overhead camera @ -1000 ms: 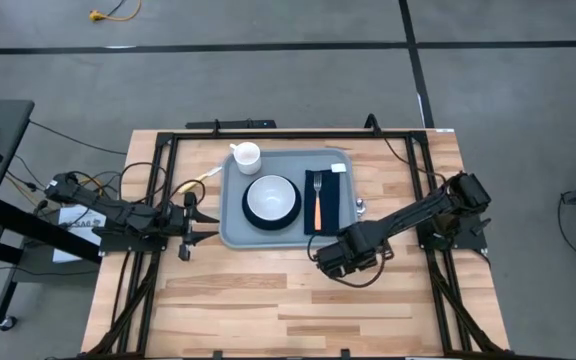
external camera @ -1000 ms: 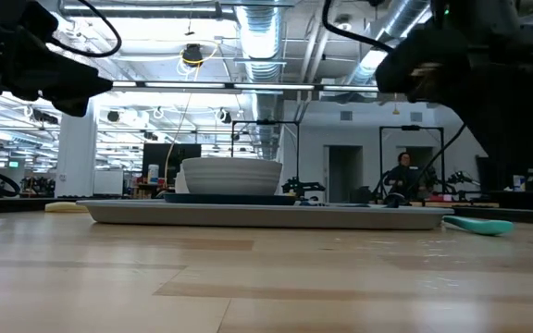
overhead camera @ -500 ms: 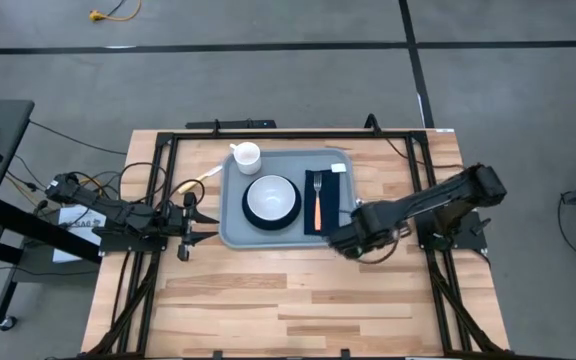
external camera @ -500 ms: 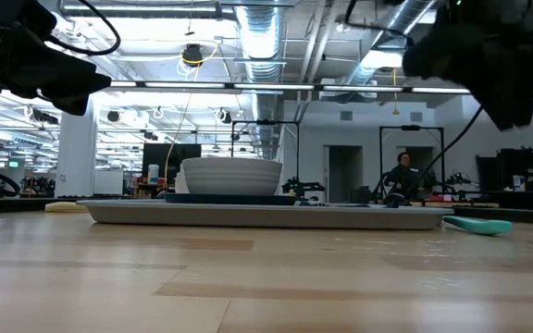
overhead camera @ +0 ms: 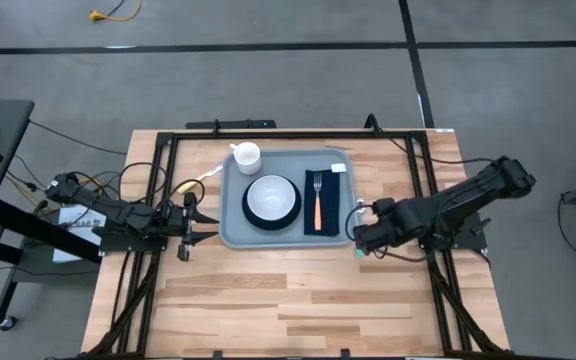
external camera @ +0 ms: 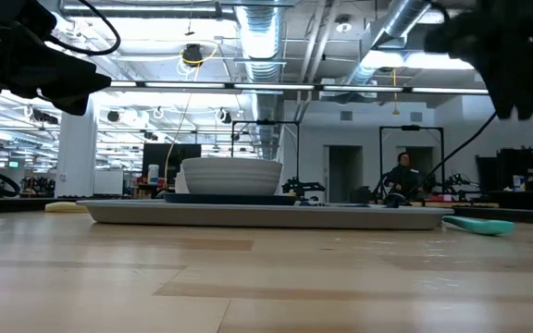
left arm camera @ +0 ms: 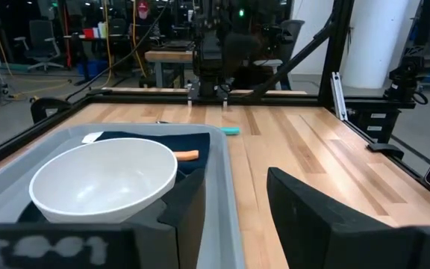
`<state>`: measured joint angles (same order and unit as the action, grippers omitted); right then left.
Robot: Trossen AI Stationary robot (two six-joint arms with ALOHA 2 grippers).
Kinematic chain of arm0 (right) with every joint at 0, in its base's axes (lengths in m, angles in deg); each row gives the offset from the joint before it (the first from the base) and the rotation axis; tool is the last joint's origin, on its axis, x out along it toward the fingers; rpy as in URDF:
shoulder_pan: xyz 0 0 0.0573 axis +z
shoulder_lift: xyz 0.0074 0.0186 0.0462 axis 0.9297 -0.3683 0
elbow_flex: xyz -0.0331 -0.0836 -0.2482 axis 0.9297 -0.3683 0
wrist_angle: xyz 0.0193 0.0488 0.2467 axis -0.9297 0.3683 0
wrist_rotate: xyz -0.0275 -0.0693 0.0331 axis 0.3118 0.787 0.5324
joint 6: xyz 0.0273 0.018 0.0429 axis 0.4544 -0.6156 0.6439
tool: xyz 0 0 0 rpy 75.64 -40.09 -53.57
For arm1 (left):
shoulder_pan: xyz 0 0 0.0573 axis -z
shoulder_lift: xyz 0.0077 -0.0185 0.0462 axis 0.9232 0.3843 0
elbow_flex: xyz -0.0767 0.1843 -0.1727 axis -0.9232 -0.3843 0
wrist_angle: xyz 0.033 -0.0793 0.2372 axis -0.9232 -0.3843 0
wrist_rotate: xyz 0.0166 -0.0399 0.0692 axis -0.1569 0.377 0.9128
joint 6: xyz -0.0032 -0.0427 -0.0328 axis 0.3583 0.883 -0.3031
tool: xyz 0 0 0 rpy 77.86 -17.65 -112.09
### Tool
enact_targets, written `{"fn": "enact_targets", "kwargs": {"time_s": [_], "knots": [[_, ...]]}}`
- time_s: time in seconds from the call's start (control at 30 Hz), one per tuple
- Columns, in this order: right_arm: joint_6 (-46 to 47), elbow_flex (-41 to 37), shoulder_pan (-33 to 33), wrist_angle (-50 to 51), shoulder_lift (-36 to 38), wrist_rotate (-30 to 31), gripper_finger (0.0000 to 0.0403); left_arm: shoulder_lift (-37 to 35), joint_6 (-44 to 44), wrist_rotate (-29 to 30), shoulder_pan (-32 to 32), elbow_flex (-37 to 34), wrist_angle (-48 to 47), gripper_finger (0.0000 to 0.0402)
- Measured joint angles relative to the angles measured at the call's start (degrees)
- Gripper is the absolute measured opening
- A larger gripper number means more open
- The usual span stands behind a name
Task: Set up tray
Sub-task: Put the blue spoon on top of the black napkin to the left of the orange fork
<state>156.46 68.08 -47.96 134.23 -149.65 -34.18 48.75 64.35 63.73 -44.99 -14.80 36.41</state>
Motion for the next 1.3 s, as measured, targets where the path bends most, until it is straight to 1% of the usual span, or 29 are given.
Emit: {"fn": "enact_targets", "kwargs": {"time_s": [0.1,0.2,0.43,0.57,0.77,0.9,1.07,1.3], "knots": [[0.1,-1.9,-0.8,-0.9,-1.8,-1.6,0.0102,0.0,0.0,0.0,0.0,0.0,0.0,0.0135],[-0.6,-2.7,-2.0,-3.7,-3.3,-1.8,0.0102,0.0,0.0,0.0,0.0,0.0,0.0,0.0135],[-3.9,-5.7,-5.2,-16.1,-4.2,-2.0,0.0108,0.0,0.0,0.0,0.0,0.0,0.0,0.0135],[-6.1,-6.1,-6.4,-16.8,-4.2,-2.3,0.0135,0.0,0.0,0.0,0.0,0.0,0.0,0.0135],[-8.3,-6.1,-6.7,-16.8,-4.2,-3.9,0.0193,0.0,0.0,-0.1,0.0,0.0,0.0,0.0135],[-8.5,-6.1,-6.0,-17.6,-6.0,-3.9,0.0215,0.0,0.0,-0.1,0.0,0.0,0.0,0.0135],[-9.5,-6.1,-5.3,-18.6,-10.0,-4.7,0.0218,0.0,0.0,-0.1,0.0,0.0,0.0,0.0135],[-11.1,-6.1,-5.2,-19.8,-13.4,-6.4,0.0200,0.0,0.1,-0.1,0.0,0.0,-0.1,0.0135]]}}
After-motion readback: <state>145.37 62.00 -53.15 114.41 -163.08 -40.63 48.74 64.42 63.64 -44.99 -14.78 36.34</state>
